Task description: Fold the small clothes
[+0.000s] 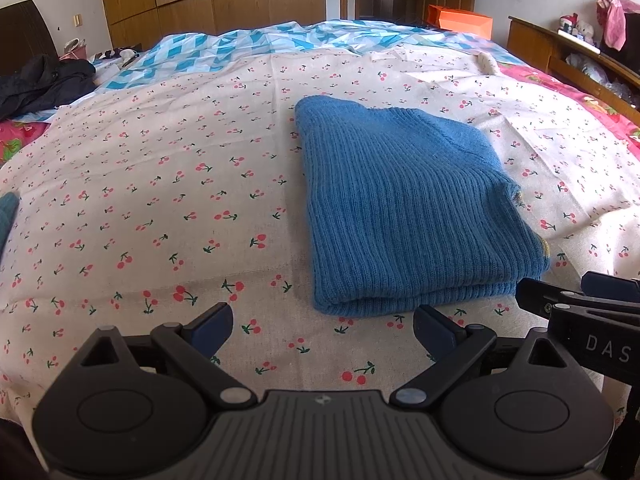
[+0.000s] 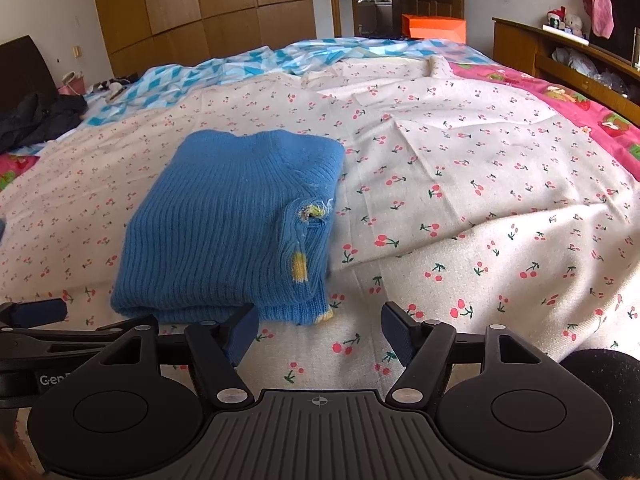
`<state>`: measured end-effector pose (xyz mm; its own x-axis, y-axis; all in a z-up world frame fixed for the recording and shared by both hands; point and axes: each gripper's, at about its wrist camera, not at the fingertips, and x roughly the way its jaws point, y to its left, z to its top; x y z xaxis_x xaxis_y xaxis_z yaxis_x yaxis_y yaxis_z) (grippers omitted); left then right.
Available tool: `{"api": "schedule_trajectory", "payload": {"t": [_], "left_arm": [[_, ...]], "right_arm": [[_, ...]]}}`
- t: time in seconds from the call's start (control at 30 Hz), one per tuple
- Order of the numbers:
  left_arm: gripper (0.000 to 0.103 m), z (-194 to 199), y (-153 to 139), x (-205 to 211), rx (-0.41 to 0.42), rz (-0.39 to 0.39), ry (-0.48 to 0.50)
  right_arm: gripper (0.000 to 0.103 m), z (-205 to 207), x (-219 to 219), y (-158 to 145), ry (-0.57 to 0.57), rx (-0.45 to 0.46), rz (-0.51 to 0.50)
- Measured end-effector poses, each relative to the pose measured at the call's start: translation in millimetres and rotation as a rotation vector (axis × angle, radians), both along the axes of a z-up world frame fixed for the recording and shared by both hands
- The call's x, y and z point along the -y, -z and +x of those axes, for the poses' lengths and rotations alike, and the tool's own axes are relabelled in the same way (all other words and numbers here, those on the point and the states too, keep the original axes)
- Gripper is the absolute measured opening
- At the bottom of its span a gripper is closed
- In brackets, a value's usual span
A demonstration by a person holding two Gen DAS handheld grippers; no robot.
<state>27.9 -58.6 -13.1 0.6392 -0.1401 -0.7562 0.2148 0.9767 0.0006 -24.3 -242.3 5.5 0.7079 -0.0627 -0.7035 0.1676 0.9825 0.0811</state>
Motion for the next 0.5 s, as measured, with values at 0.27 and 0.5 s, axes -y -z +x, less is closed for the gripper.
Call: {"api": "schedule_trajectory", "payload": {"t": [0.27, 0.5], "left_arm": [[0.102, 0.6, -0.6, -0.3, -0.001, -0.002, -0.007], [0.102, 1.4, -1.0, 3.3, -0.007, 0.018, -0.009]], "right_arm": [[0.076, -0.1, 0.2, -1.3, 0.018, 0.002, -0.006], [0.078, -2.1, -1.0, -3.5, 0.037, 0.009, -0.027]]}}
